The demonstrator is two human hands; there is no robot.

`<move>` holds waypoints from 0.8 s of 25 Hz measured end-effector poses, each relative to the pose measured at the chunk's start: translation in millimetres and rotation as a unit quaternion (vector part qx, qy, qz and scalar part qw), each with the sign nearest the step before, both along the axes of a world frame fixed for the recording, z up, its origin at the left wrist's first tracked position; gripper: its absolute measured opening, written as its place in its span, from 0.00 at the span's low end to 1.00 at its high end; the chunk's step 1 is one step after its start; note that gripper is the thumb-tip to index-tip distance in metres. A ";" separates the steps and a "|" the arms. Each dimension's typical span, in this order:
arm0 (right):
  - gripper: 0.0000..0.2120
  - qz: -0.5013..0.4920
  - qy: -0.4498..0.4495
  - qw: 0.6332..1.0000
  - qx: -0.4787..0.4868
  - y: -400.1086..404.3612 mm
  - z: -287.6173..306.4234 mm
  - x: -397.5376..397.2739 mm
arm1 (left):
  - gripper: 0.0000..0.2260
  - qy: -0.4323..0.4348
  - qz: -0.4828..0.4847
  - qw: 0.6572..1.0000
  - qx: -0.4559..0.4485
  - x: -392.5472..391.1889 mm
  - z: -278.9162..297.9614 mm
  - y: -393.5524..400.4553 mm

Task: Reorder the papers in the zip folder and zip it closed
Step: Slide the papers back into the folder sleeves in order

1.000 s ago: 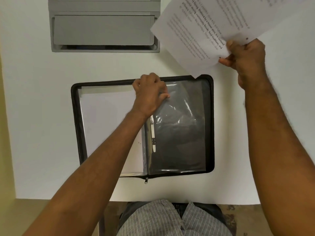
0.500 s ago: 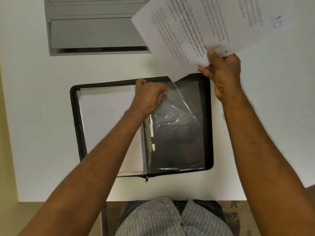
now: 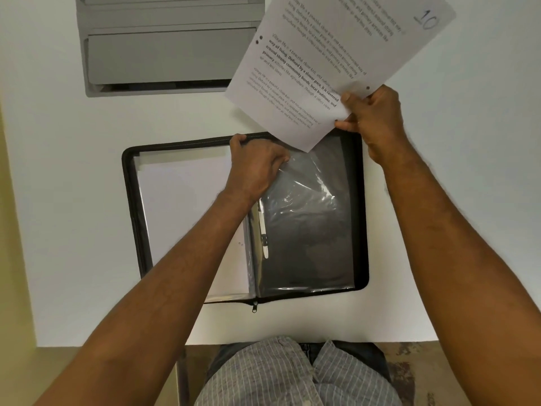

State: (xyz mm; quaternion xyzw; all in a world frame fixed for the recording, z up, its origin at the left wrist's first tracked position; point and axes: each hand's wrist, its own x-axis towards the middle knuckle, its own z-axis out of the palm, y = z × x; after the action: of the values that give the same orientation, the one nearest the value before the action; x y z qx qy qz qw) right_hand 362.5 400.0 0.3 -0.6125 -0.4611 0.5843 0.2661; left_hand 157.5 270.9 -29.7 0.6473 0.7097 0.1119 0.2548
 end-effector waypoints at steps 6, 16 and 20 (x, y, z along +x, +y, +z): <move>0.20 0.102 -0.064 0.992 -0.023 7.4 -2.9 2.7 | 0.09 0.018 0.014 1.000 -0.001 -0.7 -2.9 5.7; 0.18 0.239 -0.158 0.958 0.016 31.5 2.2 15.7 | 0.10 0.068 0.039 0.996 -0.032 -4.0 1.7 18.6; 0.18 0.244 -0.150 0.958 0.010 38.3 1.1 19.9 | 0.07 0.094 0.033 0.992 -0.072 -16.1 2.4 16.3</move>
State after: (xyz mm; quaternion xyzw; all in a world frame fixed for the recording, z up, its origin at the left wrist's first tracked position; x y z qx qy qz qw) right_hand 382.4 438.3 1.4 -0.5593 -0.6372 0.5279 0.0492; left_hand 141.4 287.2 -27.3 0.6109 0.7577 0.0075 0.2295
